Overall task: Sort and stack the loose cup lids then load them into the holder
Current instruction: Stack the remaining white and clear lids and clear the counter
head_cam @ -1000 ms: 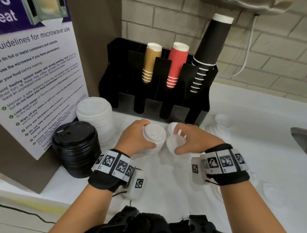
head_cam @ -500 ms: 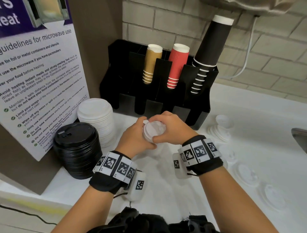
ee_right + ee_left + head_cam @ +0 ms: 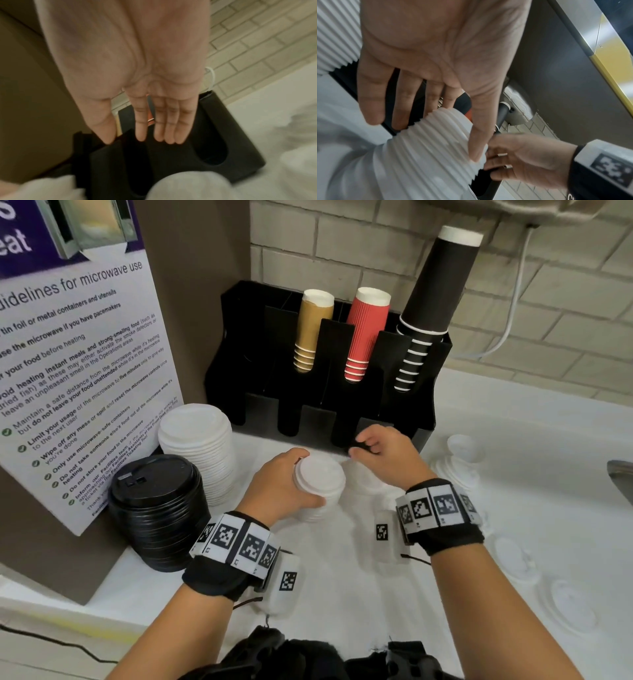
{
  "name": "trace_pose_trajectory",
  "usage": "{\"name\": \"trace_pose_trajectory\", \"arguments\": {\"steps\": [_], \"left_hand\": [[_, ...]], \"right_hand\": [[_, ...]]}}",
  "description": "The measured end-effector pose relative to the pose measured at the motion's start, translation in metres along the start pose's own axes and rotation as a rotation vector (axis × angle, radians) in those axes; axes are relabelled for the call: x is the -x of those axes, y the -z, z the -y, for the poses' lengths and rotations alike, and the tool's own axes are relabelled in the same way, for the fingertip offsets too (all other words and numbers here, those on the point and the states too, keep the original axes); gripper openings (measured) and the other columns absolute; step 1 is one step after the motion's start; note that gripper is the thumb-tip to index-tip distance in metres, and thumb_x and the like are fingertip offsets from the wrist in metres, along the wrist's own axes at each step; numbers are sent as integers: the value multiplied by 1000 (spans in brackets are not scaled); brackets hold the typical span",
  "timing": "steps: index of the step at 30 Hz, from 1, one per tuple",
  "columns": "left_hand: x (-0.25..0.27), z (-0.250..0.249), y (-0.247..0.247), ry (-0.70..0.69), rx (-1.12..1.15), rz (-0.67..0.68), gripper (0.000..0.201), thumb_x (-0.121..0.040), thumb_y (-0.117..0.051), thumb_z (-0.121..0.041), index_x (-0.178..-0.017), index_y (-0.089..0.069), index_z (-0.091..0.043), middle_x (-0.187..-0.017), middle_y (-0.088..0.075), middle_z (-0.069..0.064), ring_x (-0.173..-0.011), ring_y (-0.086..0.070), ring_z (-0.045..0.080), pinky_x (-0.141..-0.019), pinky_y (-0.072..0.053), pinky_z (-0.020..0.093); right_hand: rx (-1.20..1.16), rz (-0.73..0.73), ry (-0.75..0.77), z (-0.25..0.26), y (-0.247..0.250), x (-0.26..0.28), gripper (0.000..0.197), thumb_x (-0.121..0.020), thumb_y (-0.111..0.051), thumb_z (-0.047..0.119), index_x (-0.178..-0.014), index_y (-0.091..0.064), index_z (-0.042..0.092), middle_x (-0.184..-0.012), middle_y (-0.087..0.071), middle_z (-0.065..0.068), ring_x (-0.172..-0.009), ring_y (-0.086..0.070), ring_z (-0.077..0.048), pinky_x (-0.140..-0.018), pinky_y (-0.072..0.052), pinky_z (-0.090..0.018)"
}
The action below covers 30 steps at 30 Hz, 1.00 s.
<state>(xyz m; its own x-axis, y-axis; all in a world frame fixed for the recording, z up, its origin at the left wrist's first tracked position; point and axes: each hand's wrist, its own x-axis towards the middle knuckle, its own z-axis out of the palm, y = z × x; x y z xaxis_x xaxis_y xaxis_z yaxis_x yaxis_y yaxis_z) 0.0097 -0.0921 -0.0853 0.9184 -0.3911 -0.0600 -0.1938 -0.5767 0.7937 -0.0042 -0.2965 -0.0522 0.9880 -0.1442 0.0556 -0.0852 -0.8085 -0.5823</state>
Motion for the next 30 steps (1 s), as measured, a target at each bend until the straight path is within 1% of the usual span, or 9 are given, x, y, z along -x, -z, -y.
{"name": "trace_pose_trajectory", "arguments": {"steps": [2,5,8,13,17,20,24,27,30], "left_hand": [[0,0,0,16,30,22,72,-66,-86,-24,-128,-49,-23,-119,-56,-8,-109,-54,17,-88,-41,27],[-2,-1,-1,30,34,43,70,-67,-86,-22,-126,-47,-23,-114,-54,-9,-103,-53,17,-83,-41,26],[-3,-2,-2,22,36,53,66,-67,-86,-22,-120,-47,-23,-115,-56,-7,-102,-54,17,-82,-42,27],[-3,-3,-3,14,29,73,65,-65,-87,-23,-118,-48,-23,-114,-56,-7,-101,-55,18,-84,-46,30],[-3,-2,-3,15,4,65,67,-64,-87,-25,-119,-49,-25,-116,-55,-10,-102,-55,17,-82,-42,27],[-2,-3,-2,1,-40,44,71,-64,-88,-28,-124,-50,-26,-120,-56,-10,-105,-53,15,-83,-40,26],[-1,-3,-2,-1,-66,36,82,-65,-87,-29,-135,-45,-26,-128,-57,-7,-109,-53,14,-83,-39,25],[0,-3,-2,3,-39,29,90,-64,-88,-28,-141,-40,-25,-132,-55,-7,-105,-52,12,-82,-38,25],[0,-3,-3,7,-25,25,98,-64,-88,-28,-145,-33,-24,-137,-53,-5,-115,-54,18,-86,-39,26]], "right_hand": [[193,99,-129,-14,3,-5,49,-88,-63,36,-132,-50,19,-127,-49,-11,-116,-51,-25,-92,-38,-24],[411,358,-244,-20,-2,-9,75,-82,-67,45,-146,-29,36,-139,-37,-11,-127,-42,-34,-105,-39,-41],[468,388,-227,-17,-13,-14,78,-79,-70,44,-145,-28,38,-137,-35,-12,-125,-42,-35,-101,-43,-45],[373,365,-209,-18,-12,-15,65,-80,-71,38,-135,-37,32,-123,-41,-9,-104,-51,-30,-89,-47,-38],[169,207,-179,-22,10,-8,61,-77,-74,38,-127,-41,28,-116,-48,-6,-96,-50,-22,-78,-41,-30],[-99,101,-108,-18,22,6,58,-69,-82,40,-114,-48,30,-107,-55,7,-96,-55,-12,-76,-44,-24],[-218,131,39,3,14,26,49,-62,-86,39,-100,-56,38,-103,-58,19,-95,-55,2,-73,-41,-12],[-195,143,72,15,0,31,53,-62,-86,36,-106,-57,31,-110,-58,13,-101,-54,-5,-78,-41,-16],[-134,179,79,23,-8,31,56,-64,-87,33,-111,-56,28,-118,-56,6,-106,-52,-11,-86,-43,-23]]}}
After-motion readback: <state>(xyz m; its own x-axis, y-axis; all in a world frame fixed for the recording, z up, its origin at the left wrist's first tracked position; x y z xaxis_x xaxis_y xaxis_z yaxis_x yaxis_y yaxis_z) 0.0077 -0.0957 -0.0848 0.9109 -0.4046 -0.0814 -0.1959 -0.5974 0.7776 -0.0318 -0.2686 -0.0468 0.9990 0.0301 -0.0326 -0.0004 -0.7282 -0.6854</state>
